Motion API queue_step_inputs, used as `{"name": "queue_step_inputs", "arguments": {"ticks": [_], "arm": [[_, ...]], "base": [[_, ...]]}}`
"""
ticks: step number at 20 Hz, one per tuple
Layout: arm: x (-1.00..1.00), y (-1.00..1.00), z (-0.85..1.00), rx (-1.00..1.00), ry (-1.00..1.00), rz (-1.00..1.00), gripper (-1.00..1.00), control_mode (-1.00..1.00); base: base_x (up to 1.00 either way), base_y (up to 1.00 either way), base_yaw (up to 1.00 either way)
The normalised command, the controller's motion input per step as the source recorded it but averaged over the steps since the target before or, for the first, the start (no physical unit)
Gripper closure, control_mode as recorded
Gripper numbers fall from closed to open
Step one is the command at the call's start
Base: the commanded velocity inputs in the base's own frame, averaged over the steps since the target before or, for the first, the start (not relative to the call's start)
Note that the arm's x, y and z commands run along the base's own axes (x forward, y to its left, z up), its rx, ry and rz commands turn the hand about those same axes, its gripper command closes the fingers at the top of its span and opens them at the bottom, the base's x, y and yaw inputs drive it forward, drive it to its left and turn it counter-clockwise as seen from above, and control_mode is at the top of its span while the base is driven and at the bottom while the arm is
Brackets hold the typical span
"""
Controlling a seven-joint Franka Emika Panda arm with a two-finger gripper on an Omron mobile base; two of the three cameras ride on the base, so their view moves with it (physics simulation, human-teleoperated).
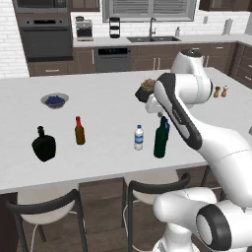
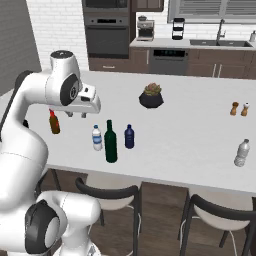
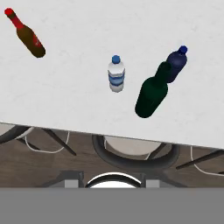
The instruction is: Move the plastic bottles in the middle to the plastics group, and the glass bottles in the middle to the glass group.
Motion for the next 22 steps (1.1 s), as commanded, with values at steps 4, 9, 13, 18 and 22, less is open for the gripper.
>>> {"name": "queue_step_inputs", "arguments": {"ticks": [4,9,13,18,22], "arm": [[-0.01,0.16,0.00,0.00,0.00,0.00,-1.00,-1.00],[0.00,0.09,-0.07,0.00,-0.01,0.00,-1.00,-1.00],[-0.28,-0.04,-0.09,0.00,-0.24,0.00,-1.00,-1.00],[-0.16,-0.26,-0.03,0.00,-0.33,-0.01,-1.00,-1.00],[0.16,-0.38,0.02,-0.01,-0.07,0.00,-1.00,-1.00]], "base": [[0.00,0.00,0.00],[0.00,0.00,0.00],[0.00,0.00,0.00],[0.00,0.00,0.00],[0.00,0.00,0.00]]}}
